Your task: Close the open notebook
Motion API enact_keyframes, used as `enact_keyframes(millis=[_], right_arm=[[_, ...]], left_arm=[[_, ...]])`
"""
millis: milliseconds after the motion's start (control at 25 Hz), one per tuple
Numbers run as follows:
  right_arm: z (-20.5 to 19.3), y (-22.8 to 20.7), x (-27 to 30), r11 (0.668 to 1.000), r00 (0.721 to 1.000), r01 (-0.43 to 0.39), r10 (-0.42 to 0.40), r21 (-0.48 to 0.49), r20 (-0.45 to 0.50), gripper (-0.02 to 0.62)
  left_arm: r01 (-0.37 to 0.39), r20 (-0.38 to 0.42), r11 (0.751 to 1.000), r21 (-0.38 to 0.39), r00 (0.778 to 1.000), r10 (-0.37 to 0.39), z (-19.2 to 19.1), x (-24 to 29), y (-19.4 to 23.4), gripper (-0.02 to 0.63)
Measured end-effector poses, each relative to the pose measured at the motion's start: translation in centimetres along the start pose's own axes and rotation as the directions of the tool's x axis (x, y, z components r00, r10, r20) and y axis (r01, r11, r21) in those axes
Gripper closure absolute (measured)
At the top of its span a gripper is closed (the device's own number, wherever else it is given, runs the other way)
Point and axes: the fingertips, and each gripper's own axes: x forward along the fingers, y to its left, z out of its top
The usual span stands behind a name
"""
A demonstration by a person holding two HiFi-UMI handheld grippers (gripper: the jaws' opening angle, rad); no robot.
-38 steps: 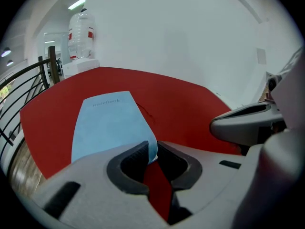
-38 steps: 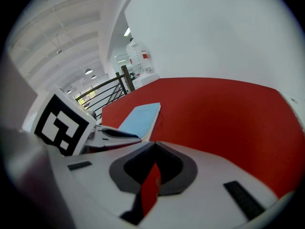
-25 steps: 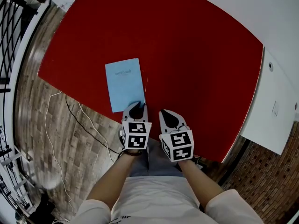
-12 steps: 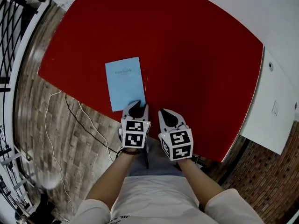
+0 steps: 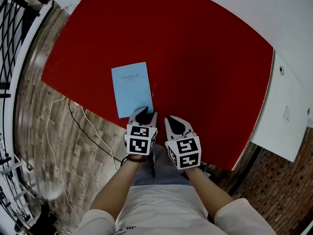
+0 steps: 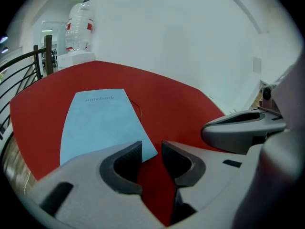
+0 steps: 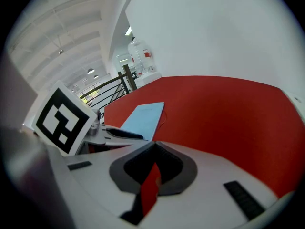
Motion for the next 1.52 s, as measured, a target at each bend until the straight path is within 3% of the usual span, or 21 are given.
enact_keyframes(millis=[240, 360, 640, 800, 1080, 1520], right_arm=[[-0.3, 0.4, -0.2, 1.000, 1.000, 0.005, -0.005, -0.004, -0.002, 0.589], [0.0, 1.1, -0.3, 1.000, 1.000, 0.003, -0.003, -0.010, -0.003, 0.589], [2.5, 4.0, -2.3, 0.998, 1.000, -0.016, 0.017, -0.057, 0.013, 0.589], [3.7, 6.6, -3.5, 0.996, 0.999, -0.040, 0.041, -0.082, 0.011, 0.589], [5.8, 10.8, -6.4, 0.986, 0.995, -0.093, 0.096, -0.140, 0.016, 0.589], [6.8, 12.4, -7.7, 0.981, 0.991, -0.127, 0.131, -0.146, 0.023, 0.589]], left_arm=[[0.003, 0.038, 0.999, -0.047, 0.999, -0.002, 0.2, -0.5, 0.4, 0.494], [-0.012, 0.058, 0.999, -0.031, 0.998, 0.014, 1.2, -1.9, 1.1, 0.499], [-0.095, 0.134, 0.995, 0.021, 0.987, 0.092, 3.9, -8.9, 2.8, 0.595], [-0.110, 0.133, 0.994, 0.005, 0.985, 0.108, 3.3, -13.0, 2.6, 0.598], [-0.156, 0.209, 0.987, -0.045, 0.964, 0.162, 4.1, -19.5, 1.9, 0.600], [-0.210, 0.279, 0.973, -0.097, 0.932, 0.229, 5.0, -22.5, 2.7, 0.598]])
